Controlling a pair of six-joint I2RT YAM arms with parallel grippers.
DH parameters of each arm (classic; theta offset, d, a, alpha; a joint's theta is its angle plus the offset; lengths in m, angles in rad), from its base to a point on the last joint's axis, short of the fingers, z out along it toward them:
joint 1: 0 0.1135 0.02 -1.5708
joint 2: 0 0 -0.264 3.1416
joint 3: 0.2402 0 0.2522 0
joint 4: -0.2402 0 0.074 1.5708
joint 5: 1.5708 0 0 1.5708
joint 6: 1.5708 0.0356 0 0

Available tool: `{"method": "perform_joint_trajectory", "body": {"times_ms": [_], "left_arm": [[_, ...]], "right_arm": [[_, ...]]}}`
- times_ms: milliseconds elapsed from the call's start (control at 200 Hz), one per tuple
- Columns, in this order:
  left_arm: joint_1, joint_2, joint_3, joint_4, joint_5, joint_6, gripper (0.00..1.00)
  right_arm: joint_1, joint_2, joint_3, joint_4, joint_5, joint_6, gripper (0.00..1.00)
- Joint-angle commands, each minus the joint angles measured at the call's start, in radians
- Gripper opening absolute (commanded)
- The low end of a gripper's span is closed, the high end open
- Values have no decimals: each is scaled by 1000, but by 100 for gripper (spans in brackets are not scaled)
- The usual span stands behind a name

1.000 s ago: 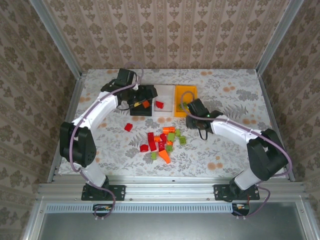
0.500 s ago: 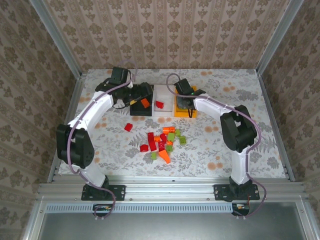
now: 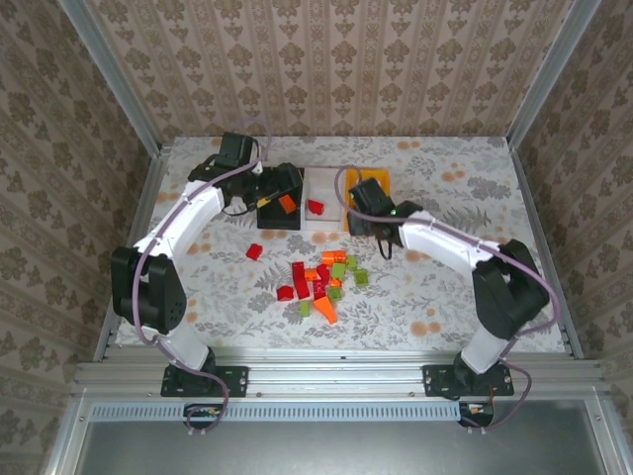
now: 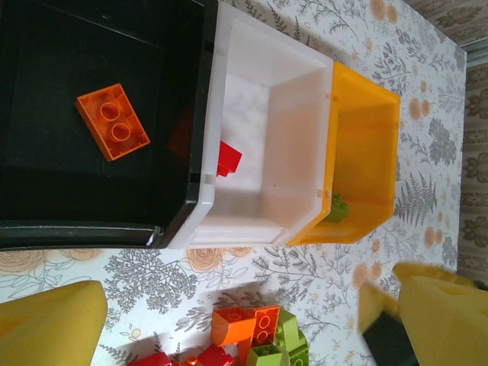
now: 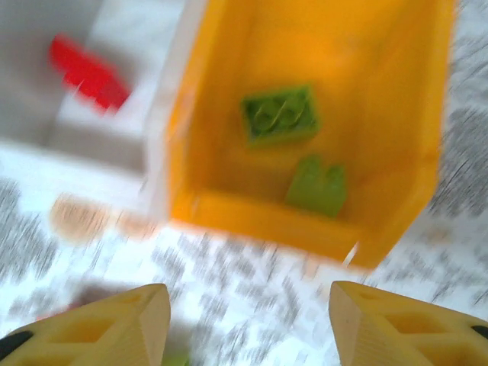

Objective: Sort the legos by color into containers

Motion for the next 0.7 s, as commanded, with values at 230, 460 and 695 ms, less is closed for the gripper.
{"method": "perform_joint_trajectory", "body": {"times_ms": [230,460,695], "left_arm": [[-51,36,-22,36,77,-45,100],[-54,45,-22,35,79,-46,100],[-52,44,-20,33,74,-43,100]], "right_arm": [[91,-62,-235,-39,-165,156,70],[90,7,-271,10,-202,156,65],[91,32,-269,27,-189,151,50]]}}
